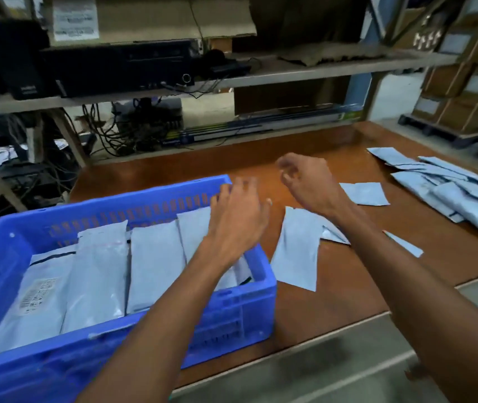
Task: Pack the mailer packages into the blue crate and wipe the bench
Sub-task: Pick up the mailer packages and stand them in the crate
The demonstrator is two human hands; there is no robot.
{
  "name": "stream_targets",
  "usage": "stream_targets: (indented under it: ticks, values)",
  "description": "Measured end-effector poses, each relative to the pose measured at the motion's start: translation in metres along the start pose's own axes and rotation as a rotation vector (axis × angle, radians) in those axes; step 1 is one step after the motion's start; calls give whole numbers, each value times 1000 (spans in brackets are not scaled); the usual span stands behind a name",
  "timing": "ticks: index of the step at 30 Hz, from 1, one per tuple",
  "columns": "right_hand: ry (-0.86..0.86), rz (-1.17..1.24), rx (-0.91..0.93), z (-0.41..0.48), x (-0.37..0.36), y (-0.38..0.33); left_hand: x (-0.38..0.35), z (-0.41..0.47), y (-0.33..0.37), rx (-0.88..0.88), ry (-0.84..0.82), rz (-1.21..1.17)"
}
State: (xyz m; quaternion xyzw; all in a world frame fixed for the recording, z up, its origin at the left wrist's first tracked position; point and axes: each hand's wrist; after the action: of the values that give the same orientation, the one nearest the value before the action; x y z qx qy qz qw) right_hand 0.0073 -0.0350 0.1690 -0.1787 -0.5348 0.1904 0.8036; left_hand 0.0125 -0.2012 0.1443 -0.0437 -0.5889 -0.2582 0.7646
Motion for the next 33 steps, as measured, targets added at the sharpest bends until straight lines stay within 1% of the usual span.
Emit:
stream_targets:
  ticks: [2, 4, 7, 9, 10, 12, 13, 14, 16, 18, 20, 22, 26, 28, 31, 33]
  values:
    - [-82, -112, -99, -11, 10, 58, -30, 9, 53, -117, -8, 11]
    - [-207, -188, -214, -30, 11, 119, -68, 14, 97, -170, -75, -10]
    - [-271, -257, -278, -54, 16, 195, -132, 19, 135, -85, -291, -35]
    - [-352, -265, -367, -67, 17, 229, -174, 23, 137, -10, -377, -17]
    - [-413, -288, -379, -71, 13, 244, -192, 27, 132, 33, -397, -2]
    - [-538, -356, -284, -78, -4, 274, -220, 35, 112, 104, -430, 56]
    - [-581, -385, -239, -81, -12, 288, -230, 36, 101, 129, -440, 83]
    - [-601, -404, -235, -84, -18, 299, -236, 35, 91, 147, -443, 103]
    - [-589, -427, -244, -90, -25, 308, -242, 29, 83, 161, -406, 114]
    - [-512, -482, -235, -96, -29, 299, -241, 18, 85, 184, -347, 130]
    - [-457, -482, -238, -99, -34, 290, -240, 8, 93, 249, -328, 159]
    - [-480, -443, -246, -94, -38, 289, -239, 8, 100, 300, -325, 172]
    - [-556, -427, -163, -90, -51, 300, -249, 18, 105, 263, -368, 116]
    - [-557, -415, -137, -96, -54, 297, -258, 16, 107, 257, -374, 137]
    - [-553, -415, -129, -103, -50, 288, -260, 6, 117, 270, -306, 148]
    - [-547, -408, -136, -105, -47, 284, -256, 0, 120, 252, -322, 122]
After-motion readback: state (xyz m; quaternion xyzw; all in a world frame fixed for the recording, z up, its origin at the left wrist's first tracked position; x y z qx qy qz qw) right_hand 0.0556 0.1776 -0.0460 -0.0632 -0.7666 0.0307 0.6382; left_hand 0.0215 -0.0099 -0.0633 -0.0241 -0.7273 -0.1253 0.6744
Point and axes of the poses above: each hand's wrist, its own z-axis towards the middle knuckle, its own x-axis out of the back of the hand, y = z × x, and after that the axes turned 2 degrees about -y, right-handed
